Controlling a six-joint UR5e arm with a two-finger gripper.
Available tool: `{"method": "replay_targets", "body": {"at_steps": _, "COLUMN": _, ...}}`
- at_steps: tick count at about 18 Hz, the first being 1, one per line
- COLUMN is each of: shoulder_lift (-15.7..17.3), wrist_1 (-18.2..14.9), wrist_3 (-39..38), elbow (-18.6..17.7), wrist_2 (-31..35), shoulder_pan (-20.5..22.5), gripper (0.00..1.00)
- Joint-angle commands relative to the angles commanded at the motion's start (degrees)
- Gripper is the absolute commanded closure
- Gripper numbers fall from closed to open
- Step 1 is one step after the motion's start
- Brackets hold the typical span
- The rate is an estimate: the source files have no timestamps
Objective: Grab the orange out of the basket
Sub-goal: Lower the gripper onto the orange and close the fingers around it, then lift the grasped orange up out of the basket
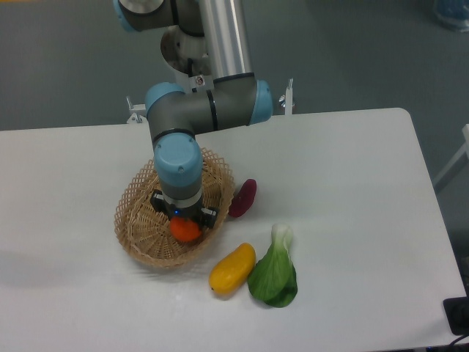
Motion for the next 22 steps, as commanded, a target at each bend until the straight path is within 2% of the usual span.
{"method": "replay_targets", "body": {"at_steps": 4, "shoulder_lift": 0.97, "wrist_1": 0.00, "wrist_3": 0.44, "elbow": 0.79, "wrist_2": -0.18, "shoulder_pan": 1.14, "gripper": 0.45}}
{"method": "replay_targets", "body": {"at_steps": 12, "shoulder_lift": 1.94, "wrist_1": -0.09, "wrist_3": 2.45, "elbow": 4.30, "wrist_2": 0.43, "shoulder_pan": 7.99, "gripper": 0.45}}
{"method": "replay_targets", "body": {"at_steps": 15, "shoulder_lift": 1.50, "wrist_1": 0.00, "wrist_3": 6.32, "elbow": 5.18, "wrist_2": 0.70, "shoulder_pan": 10.98, "gripper": 0.45}}
{"method": "replay_targets", "body": {"at_steps": 18, "shoulder_lift": 1.06, "wrist_1": 0.53, "wrist_3": 10.71, "elbow": 5.36, "wrist_2": 1.75, "shoulder_pan": 16.60, "gripper": 0.45}}
{"method": "replay_targets", "body": {"at_steps": 22, "shoulder_lift": 1.50, "wrist_1": 0.53, "wrist_3": 20.46, "elbow": 6.06, "wrist_2": 2.63, "shoulder_pan": 22.05, "gripper": 0.45}}
